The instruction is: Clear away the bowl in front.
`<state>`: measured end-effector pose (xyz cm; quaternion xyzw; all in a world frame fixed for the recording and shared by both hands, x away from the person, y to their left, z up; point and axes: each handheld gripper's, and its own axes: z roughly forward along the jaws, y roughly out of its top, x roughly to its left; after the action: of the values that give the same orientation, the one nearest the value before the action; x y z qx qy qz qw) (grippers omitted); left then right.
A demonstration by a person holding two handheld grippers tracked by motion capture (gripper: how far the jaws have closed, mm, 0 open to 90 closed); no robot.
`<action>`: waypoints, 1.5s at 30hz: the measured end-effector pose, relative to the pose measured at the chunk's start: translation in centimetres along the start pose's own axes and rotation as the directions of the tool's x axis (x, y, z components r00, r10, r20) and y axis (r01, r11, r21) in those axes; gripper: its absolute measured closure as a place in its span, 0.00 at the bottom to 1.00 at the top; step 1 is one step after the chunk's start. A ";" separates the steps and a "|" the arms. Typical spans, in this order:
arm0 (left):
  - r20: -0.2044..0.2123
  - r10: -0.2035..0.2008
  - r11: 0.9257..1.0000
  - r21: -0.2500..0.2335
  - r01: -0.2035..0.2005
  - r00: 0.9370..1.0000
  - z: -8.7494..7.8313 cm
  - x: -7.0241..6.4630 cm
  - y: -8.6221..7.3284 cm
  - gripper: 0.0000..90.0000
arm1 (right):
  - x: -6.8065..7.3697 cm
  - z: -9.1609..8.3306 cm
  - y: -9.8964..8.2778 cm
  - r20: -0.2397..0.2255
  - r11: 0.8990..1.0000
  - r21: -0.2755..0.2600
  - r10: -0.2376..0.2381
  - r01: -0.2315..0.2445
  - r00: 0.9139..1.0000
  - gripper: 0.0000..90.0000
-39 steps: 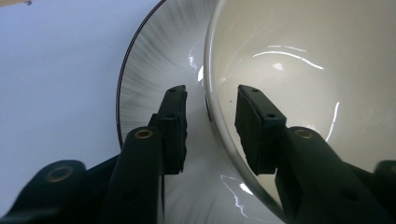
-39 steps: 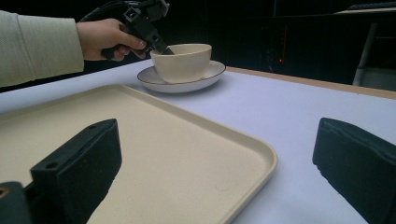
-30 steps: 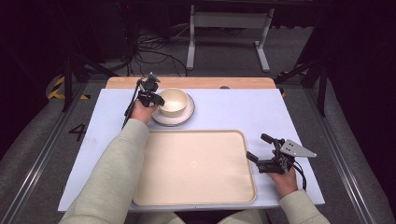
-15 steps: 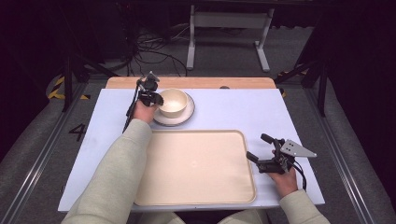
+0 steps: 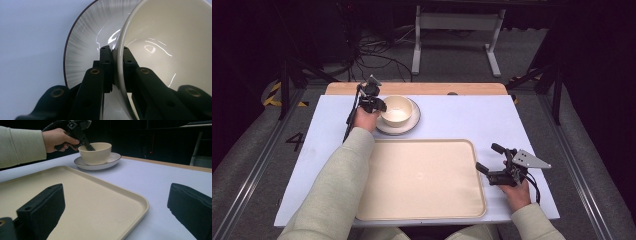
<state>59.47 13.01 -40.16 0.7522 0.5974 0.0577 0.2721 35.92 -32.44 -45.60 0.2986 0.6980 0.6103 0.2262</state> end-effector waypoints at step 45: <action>0.006 0.202 0.979 0.019 -0.202 0.979 -7.6 -3.5 0.6 0.92 | 0.0 0.0 0.0 0.000 1.000 0.000 -0.001 0.001 1.000 0.02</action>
<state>55.93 12.26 -32.60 0.8117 0.5180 0.0774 0.2587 35.94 -32.46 -45.61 0.2983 0.6982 0.6102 0.2263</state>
